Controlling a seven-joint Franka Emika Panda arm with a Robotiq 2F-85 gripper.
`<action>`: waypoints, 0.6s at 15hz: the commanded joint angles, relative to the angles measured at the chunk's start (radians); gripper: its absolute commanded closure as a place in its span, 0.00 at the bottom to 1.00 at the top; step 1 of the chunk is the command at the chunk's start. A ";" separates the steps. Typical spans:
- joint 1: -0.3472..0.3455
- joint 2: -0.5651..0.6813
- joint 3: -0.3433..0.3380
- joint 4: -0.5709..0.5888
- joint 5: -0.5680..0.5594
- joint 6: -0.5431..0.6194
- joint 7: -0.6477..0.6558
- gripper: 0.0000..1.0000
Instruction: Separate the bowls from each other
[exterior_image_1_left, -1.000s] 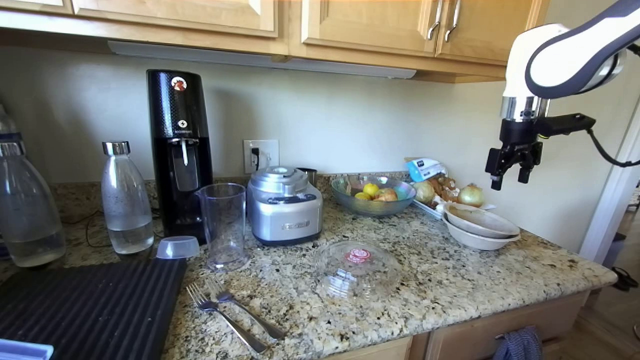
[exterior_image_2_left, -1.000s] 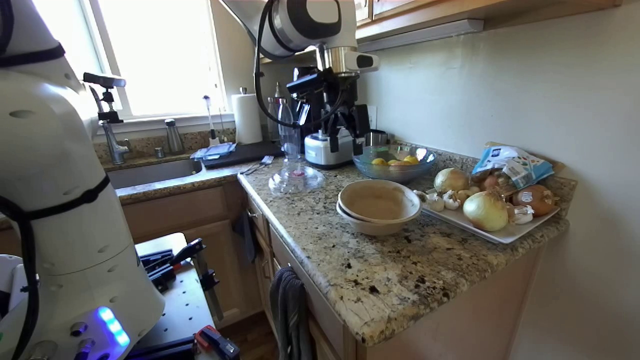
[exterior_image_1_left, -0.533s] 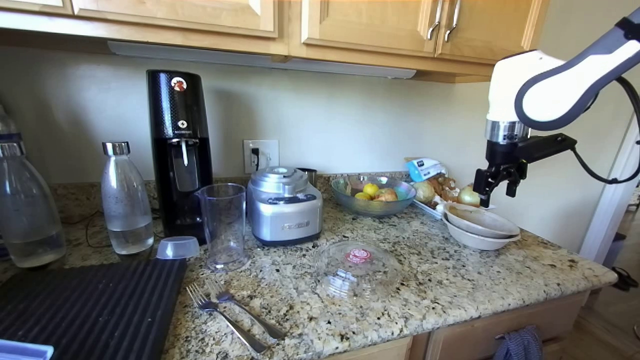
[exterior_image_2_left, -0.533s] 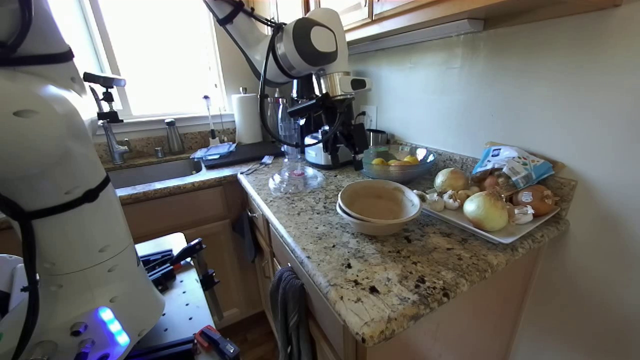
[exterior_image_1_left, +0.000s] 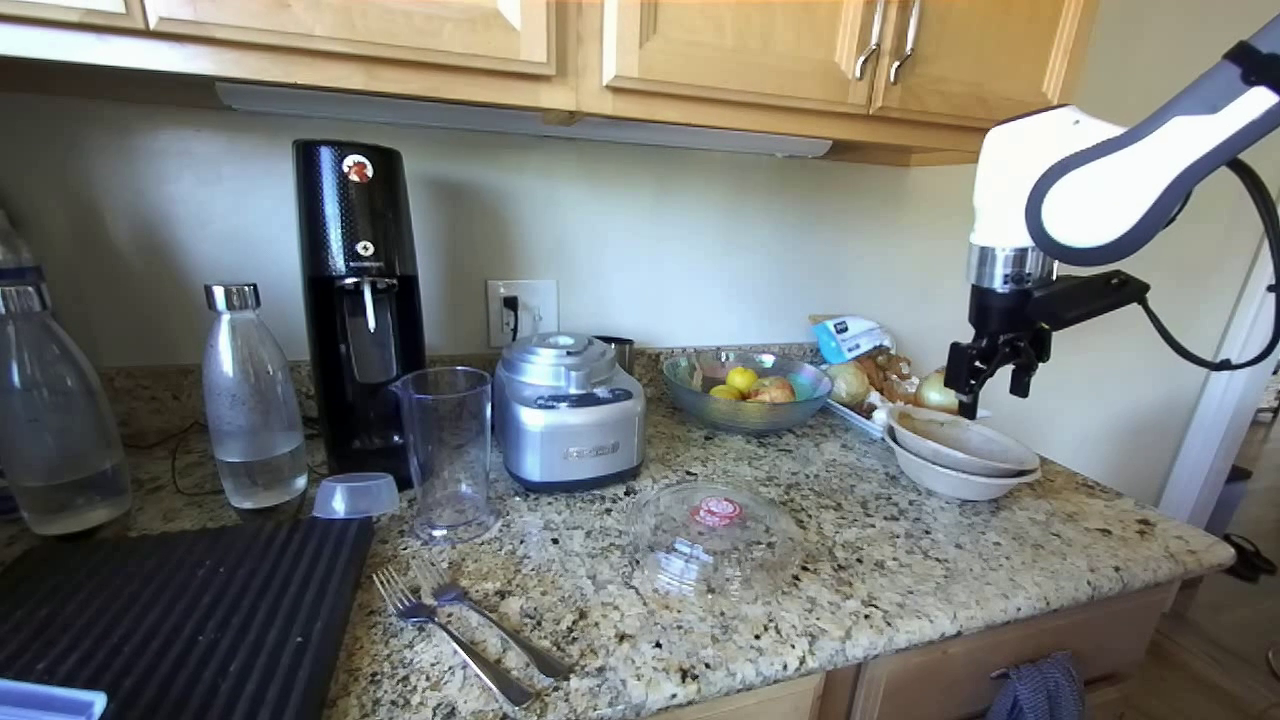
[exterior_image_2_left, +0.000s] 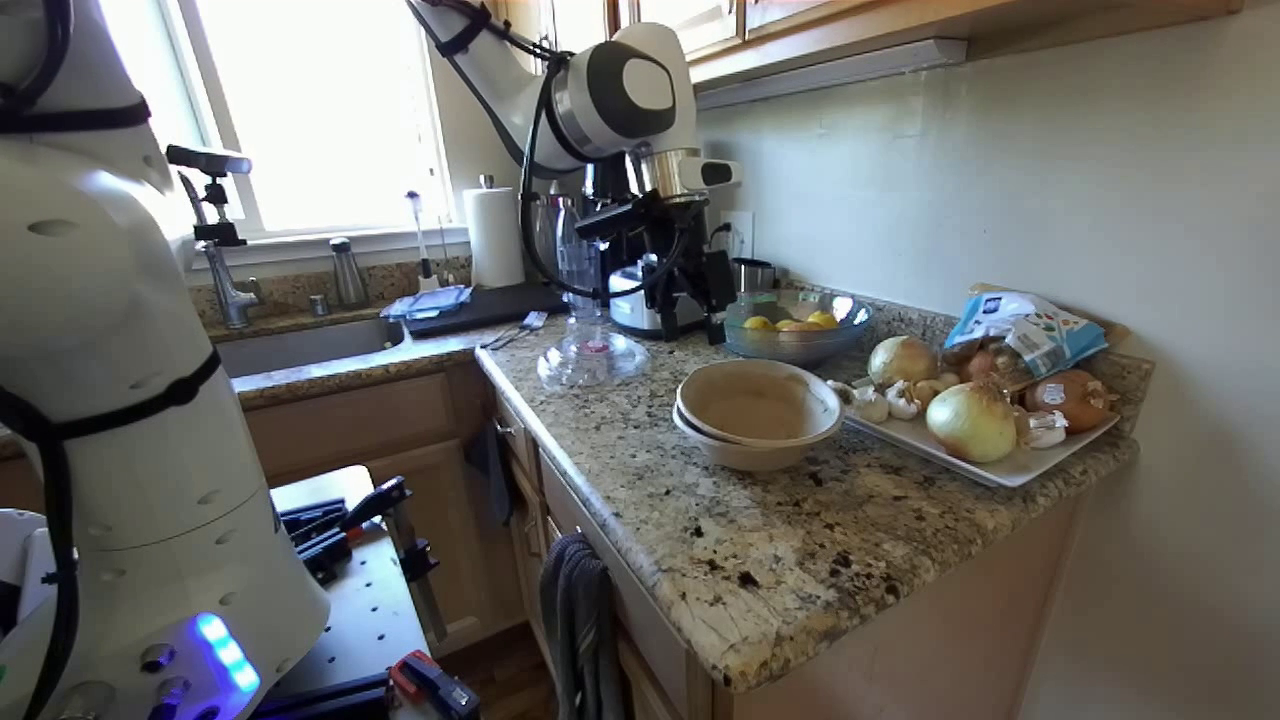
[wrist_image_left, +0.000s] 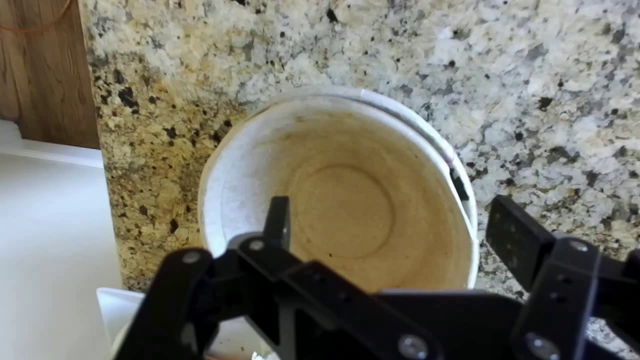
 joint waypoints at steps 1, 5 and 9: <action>0.022 0.062 -0.010 0.017 -0.033 0.033 0.034 0.00; 0.050 0.114 -0.014 0.044 -0.034 0.032 0.027 0.00; 0.077 0.150 -0.023 0.071 -0.059 0.041 0.037 0.00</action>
